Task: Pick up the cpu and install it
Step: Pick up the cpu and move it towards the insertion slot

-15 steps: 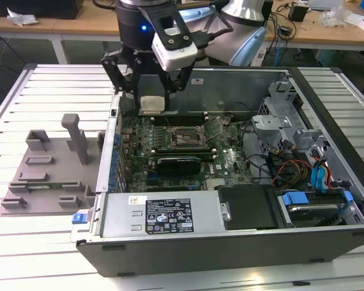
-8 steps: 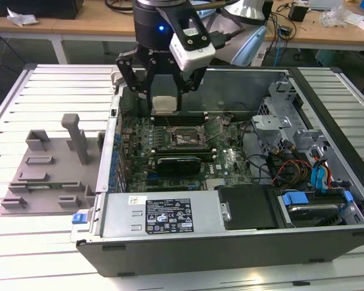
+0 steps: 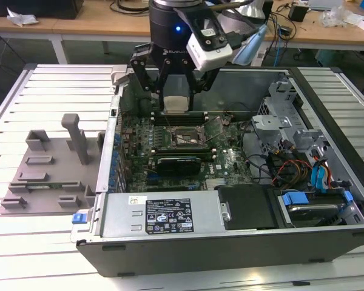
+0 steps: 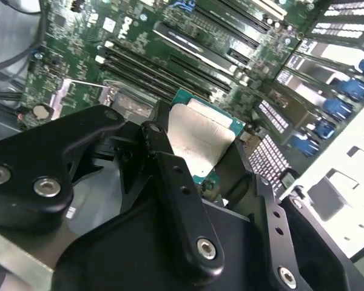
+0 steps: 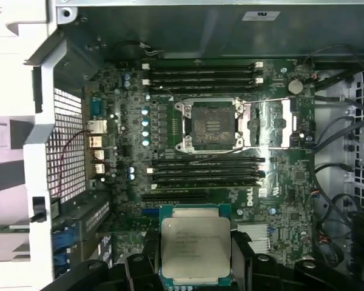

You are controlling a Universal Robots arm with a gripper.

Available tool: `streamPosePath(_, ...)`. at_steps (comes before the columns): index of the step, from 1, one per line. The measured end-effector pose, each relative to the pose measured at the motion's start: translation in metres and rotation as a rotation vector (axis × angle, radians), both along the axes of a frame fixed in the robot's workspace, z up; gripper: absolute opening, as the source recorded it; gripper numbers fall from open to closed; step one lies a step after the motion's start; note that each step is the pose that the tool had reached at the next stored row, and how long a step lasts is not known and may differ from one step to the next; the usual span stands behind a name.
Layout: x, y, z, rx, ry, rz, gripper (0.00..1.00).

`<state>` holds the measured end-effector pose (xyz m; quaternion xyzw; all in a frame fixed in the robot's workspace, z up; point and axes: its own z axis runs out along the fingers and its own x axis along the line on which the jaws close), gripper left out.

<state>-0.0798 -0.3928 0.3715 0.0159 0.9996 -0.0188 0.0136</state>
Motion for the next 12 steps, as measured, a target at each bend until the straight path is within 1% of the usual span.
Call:
streamPosePath(2, 0.0050, 0.0000, 0.0000, -0.0001, 0.0001, 0.000, 0.55)
streamPosePath(4, 0.0135, 0.0000, 0.0000, 0.0000, 0.0002, 0.000, 0.55)
streamPosePath(6, 0.0178, 0.0000, 0.0000, -0.0001, 0.0005, 0.000, 0.55)
streamPosePath(12, 0.0375, 0.0000, 0.0000, -0.0006, 0.0028, 0.000, 0.55)
